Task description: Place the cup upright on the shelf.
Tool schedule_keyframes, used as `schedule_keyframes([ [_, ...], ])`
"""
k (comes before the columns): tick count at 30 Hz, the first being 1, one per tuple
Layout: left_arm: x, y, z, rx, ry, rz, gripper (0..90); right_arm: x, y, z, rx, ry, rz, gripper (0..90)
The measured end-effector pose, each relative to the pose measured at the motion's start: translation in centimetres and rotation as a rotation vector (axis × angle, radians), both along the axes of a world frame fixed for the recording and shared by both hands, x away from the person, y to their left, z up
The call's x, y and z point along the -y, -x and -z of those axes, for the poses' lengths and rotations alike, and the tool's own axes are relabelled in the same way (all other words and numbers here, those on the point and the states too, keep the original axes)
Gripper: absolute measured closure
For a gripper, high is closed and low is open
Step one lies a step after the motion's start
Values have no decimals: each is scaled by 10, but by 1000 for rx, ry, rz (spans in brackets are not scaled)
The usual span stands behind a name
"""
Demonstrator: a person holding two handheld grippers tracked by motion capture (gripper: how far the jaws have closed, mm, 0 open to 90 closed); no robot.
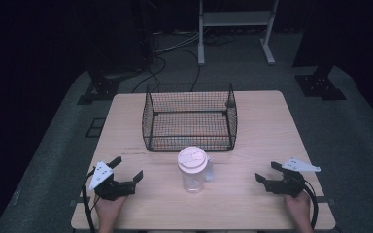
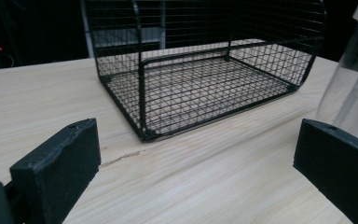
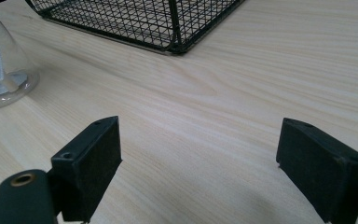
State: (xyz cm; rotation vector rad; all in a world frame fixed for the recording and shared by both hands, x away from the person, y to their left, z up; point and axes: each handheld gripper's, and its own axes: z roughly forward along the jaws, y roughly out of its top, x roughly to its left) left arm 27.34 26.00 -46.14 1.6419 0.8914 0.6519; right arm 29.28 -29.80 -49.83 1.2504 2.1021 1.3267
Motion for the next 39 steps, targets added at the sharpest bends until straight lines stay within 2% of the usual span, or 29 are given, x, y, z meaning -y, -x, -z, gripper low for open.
schedule_keyframes([
  [5,6,2,-3,18,14,14,0,-1,0,0,-1,5,-2,129],
  [8,9,1,-6,12,30,37,0,-1,0,0,0,7,-4,129],
  [10,11,0,-11,23,10,42,0,-1,0,0,0,8,-5,129],
  [14,15,-2,-20,29,1,74,0,-1,0,0,0,7,-5,129],
  [21,23,1,-31,39,5,127,0,-1,0,0,0,9,-8,129],
  [26,28,4,-41,45,-3,177,0,-1,0,0,0,9,-11,129],
  [29,32,6,-47,47,6,212,0,-1,0,0,0,9,-11,129],
  [39,50,9,-64,29,-56,317,0,-1,0,0,0,9,-13,129],
])
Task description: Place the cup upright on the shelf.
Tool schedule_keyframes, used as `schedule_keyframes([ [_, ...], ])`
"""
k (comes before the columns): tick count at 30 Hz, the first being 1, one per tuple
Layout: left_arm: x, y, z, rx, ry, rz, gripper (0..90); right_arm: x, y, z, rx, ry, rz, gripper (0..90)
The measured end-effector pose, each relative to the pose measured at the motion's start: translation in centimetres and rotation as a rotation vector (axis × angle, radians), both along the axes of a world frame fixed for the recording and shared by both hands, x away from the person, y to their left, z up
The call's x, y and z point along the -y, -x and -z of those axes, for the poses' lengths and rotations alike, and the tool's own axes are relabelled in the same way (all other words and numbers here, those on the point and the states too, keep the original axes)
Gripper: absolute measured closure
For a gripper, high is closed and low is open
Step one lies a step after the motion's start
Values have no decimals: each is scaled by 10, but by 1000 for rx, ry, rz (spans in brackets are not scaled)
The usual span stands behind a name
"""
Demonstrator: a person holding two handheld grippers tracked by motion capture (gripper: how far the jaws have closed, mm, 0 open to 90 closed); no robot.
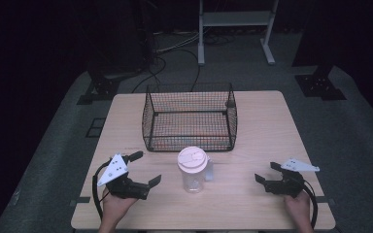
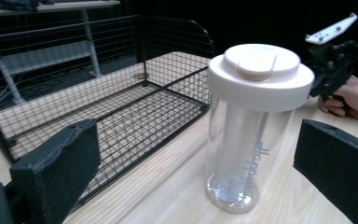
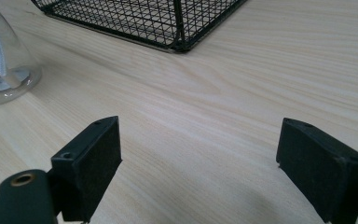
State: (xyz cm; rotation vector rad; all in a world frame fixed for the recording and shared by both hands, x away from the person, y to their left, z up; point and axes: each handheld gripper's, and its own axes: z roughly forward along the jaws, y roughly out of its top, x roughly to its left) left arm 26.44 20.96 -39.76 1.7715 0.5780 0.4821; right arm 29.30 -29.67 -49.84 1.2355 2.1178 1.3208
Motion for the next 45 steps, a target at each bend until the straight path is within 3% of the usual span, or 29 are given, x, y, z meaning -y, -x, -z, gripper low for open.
schedule_keyframes([
  [7,10,0,-9,8,-23,41,0,0,0,0,0,0,-1,129],
  [17,20,-3,-15,-19,-34,104,0,0,0,0,-1,-1,-2,129],
  [27,35,-5,-23,-36,-98,163,0,0,0,0,-1,-2,-4,129],
  [41,55,-9,-24,-40,-173,198,0,0,0,0,-1,-2,-8,129],
  [45,58,-13,-24,-65,-181,199,0,0,0,0,0,0,-9,129],
])
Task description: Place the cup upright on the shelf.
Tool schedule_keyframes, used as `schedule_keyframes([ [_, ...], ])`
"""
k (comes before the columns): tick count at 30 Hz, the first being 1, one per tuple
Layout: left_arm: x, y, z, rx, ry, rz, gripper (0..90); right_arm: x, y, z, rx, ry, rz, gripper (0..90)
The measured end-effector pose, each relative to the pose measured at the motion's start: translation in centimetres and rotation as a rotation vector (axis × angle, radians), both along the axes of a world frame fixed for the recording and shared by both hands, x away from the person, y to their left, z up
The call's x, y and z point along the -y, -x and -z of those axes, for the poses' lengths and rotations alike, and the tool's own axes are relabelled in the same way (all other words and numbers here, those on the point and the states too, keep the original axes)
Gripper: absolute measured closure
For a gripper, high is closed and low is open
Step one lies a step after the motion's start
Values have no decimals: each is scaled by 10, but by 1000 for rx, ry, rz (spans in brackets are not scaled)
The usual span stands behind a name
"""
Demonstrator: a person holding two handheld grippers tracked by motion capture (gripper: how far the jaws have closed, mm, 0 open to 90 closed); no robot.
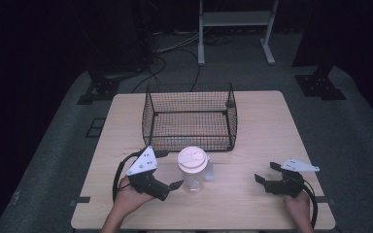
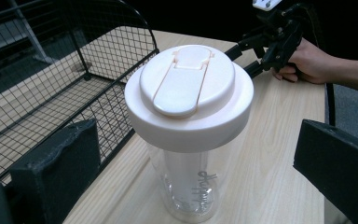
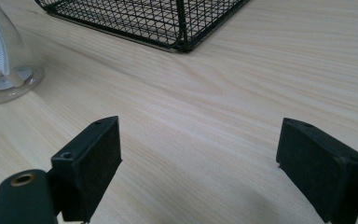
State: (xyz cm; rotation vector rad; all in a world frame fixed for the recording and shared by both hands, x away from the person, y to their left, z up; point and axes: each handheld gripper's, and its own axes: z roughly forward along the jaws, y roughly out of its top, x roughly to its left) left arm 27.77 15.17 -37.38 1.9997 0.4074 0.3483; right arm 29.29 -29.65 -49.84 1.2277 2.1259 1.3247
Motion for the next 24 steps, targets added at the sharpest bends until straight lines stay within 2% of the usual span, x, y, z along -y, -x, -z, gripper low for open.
schedule_keyframes([
  [5,3,-5,1,-37,-20,-5,0,0,0,0,1,0,-2,129],
  [7,4,-6,1,-40,-24,-11,0,0,0,0,1,0,-2,129],
  [17,15,-13,2,-85,-60,13,0,0,0,0,1,0,-4,129],
  [24,24,-17,3,-95,-88,22,0,0,0,0,2,-2,-6,129],
])
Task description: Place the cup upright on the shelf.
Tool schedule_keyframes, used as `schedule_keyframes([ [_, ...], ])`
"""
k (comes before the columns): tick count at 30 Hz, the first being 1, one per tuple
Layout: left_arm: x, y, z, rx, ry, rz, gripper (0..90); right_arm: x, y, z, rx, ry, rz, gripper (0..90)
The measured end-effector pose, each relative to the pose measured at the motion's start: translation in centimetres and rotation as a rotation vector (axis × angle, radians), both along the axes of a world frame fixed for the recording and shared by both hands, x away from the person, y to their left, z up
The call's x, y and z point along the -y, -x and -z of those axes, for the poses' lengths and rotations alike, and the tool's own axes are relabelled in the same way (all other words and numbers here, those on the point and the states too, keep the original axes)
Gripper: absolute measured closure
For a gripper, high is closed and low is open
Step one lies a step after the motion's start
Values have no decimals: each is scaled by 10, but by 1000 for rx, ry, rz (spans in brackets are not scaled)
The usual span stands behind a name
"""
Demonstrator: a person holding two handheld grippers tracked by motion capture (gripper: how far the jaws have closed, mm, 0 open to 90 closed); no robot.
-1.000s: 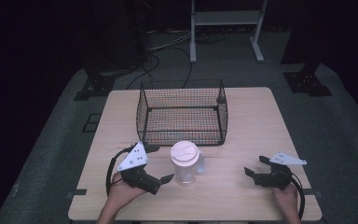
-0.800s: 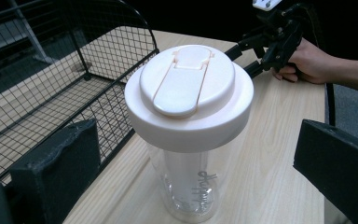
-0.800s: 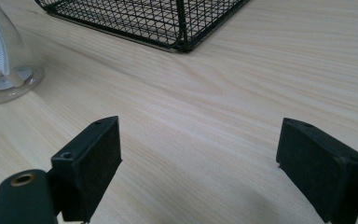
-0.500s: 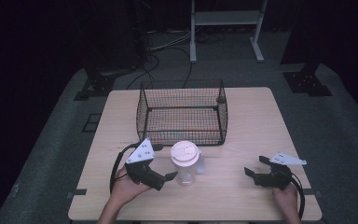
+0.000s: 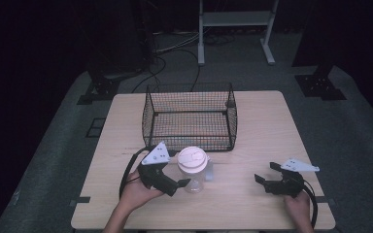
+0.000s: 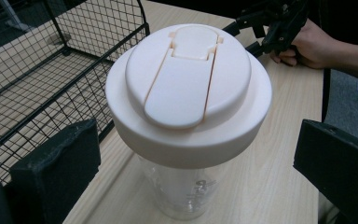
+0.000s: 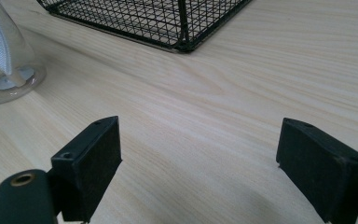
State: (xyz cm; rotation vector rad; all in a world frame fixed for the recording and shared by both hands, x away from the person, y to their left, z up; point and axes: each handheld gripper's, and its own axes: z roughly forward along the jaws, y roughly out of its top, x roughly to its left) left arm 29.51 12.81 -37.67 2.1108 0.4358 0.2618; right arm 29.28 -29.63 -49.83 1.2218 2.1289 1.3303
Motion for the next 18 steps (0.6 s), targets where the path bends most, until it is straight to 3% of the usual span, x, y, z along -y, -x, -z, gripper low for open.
schedule_keyframes([
  [6,4,-3,1,-2,-29,-5,0,0,0,0,2,2,-3,129],
  [18,13,-12,3,-43,-50,-5,0,0,0,0,1,0,-6,129],
])
